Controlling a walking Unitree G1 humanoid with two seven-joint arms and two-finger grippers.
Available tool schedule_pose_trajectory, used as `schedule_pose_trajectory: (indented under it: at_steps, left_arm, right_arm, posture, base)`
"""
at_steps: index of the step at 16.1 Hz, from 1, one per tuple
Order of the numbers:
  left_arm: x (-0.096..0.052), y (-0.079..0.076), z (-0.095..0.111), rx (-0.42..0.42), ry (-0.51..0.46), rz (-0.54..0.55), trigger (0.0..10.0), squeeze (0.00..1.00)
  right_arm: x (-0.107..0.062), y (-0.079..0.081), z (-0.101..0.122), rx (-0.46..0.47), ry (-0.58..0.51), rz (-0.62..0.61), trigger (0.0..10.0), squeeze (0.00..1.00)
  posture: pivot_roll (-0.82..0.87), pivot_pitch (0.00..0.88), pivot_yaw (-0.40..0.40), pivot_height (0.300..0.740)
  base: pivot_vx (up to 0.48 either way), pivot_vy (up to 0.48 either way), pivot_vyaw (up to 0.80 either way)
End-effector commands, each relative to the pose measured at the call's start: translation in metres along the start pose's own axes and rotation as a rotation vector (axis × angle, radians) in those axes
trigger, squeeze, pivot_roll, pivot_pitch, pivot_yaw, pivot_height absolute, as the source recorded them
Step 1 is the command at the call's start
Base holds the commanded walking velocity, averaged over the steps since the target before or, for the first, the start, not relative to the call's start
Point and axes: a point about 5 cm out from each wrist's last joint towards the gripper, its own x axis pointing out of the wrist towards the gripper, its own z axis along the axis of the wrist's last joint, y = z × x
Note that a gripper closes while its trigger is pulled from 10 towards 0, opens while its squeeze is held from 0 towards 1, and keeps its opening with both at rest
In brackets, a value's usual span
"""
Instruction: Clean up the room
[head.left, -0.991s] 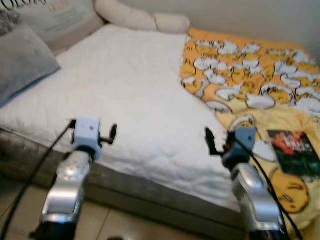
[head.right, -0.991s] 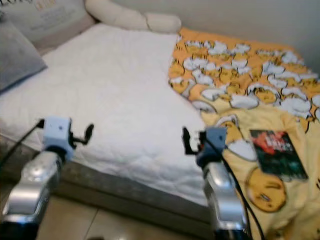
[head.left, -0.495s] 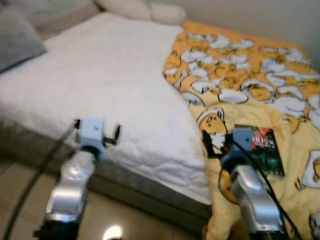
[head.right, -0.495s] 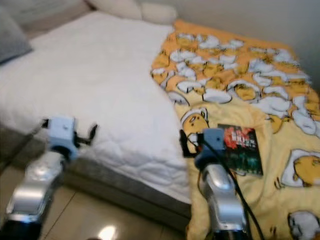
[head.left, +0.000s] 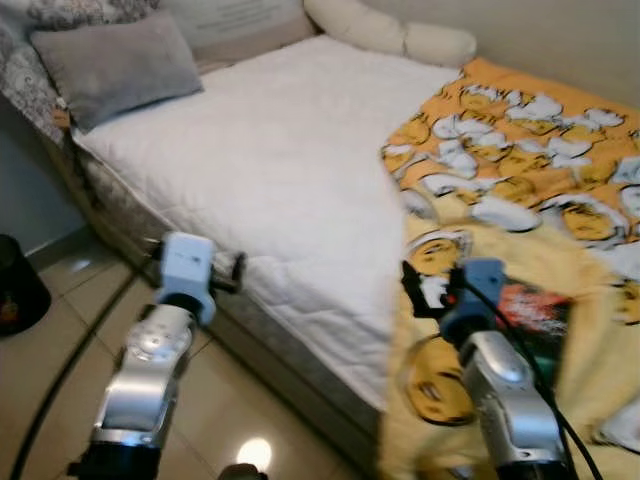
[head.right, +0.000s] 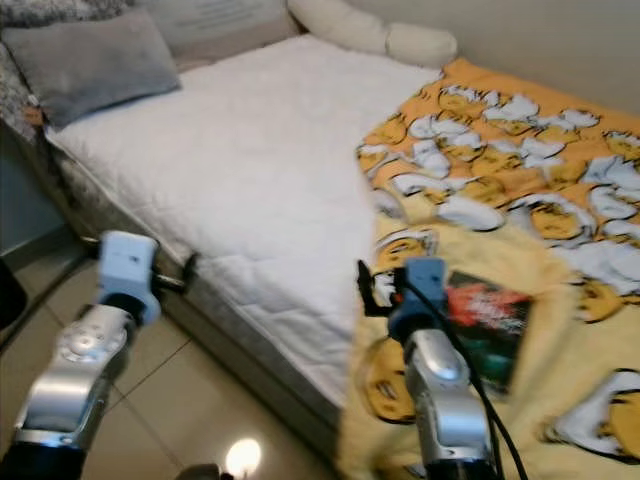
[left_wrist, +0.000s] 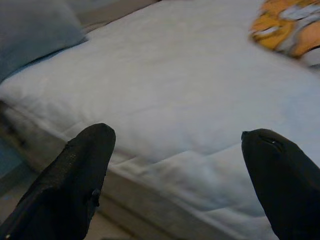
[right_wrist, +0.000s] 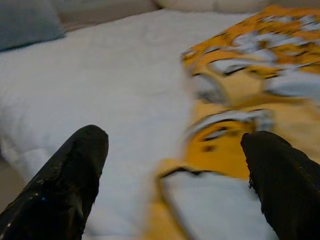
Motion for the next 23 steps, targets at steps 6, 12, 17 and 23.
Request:
schedule_pose_trajectory:
  at_steps: [6,12,17,23]
  left_arm:
    - [-0.001,0.001,0.002,0.023,-0.003,-0.013,10.0,1.0]
    - [-0.005,-0.002,0.0,0.044,0.004,-0.086,10.0,1.0]
    - [-0.011,-0.013,-0.008,0.148,0.044,-0.351,10.0,1.0]
    - [-0.021,-0.024,-0.012,0.207,0.112,-0.683,10.0,1.0]
  right_arm:
    - [-0.002,0.003,-0.001,0.025,0.011,0.029,10.0,1.0]
    - [-0.001,0.008,0.005,0.021,-0.009,0.05,10.0,0.49]
    - [0.009,-0.002,-0.002,0.155,0.129,0.019,10.0,0.0]
    - [0.036,-0.025,-0.016,0.395,0.309,-0.101,10.0,0.0]
  posture:
    - [0.0,0.0,-0.034,0.74]
    - [0.0,0.0,-0.027,0.74]
    - [0.0,0.0,-0.009,0.74]
    - [0.0,0.0,0.007,0.74]
  base:
    - [0.0,-0.461,0.0]
    - [0.0,0.0,0.0]
    - [0.0,0.0,0.0]
    - [0.0,0.0,0.0]
